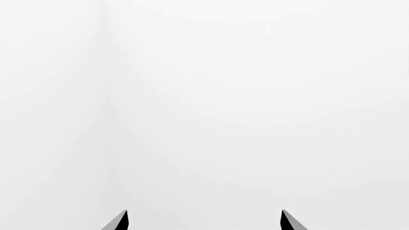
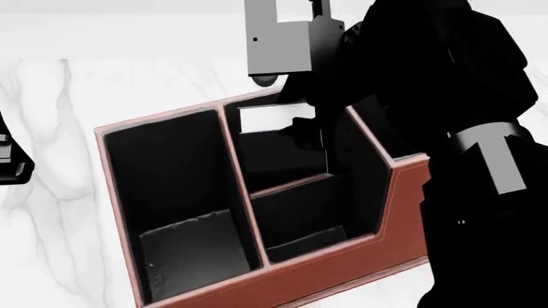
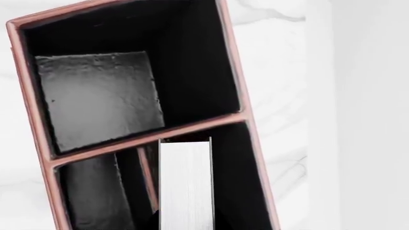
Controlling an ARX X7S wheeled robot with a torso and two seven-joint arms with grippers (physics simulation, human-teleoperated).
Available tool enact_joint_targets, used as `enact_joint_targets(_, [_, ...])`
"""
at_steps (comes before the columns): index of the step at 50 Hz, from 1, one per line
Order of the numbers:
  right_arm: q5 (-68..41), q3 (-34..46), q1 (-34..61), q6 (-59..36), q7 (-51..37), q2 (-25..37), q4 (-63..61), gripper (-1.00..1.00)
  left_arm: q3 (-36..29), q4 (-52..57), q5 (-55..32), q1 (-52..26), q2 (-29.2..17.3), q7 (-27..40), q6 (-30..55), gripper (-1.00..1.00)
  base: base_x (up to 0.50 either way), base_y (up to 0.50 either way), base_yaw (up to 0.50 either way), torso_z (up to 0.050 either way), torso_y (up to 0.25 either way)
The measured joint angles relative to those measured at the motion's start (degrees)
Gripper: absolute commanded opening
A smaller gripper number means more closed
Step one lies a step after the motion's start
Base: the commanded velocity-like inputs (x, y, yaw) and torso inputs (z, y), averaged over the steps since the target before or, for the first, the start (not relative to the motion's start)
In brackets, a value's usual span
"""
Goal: Pick up the book and place it in the front compartment of the caddy.
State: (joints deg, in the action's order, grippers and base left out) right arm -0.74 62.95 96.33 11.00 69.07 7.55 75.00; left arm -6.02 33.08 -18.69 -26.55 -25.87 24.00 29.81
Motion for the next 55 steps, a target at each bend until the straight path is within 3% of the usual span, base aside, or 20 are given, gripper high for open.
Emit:
enact_joint_targets(32, [-0.01, 3.56, -0.52, 0.49, -4.75, 0.04, 0.00, -1.00, -0.61, -0.03, 0.21, -0.21, -0.36, 0.29, -0.31, 1.00, 0.00, 0.00, 0.00, 0.000, 0.001])
enact_joint_targets(40, [-0.21, 3.60, -0.53, 0.63, -5.48, -0.08, 0.00, -1.00, -0.81, -0.08, 0.33, -0.13, -0.54, 0.28, -0.37, 1.00, 0.00, 0.00, 0.00, 0.000, -0.203])
enact_joint_targets(55, [-0.07, 4.88, -0.80, 0.90, -6.44, -0.07, 0.00, -1.00, -0.47, -0.25, -0.21, 0.14, -0.49, 0.40, -0.81, 1.00, 0.00, 0.00, 0.00, 0.000, 0.000])
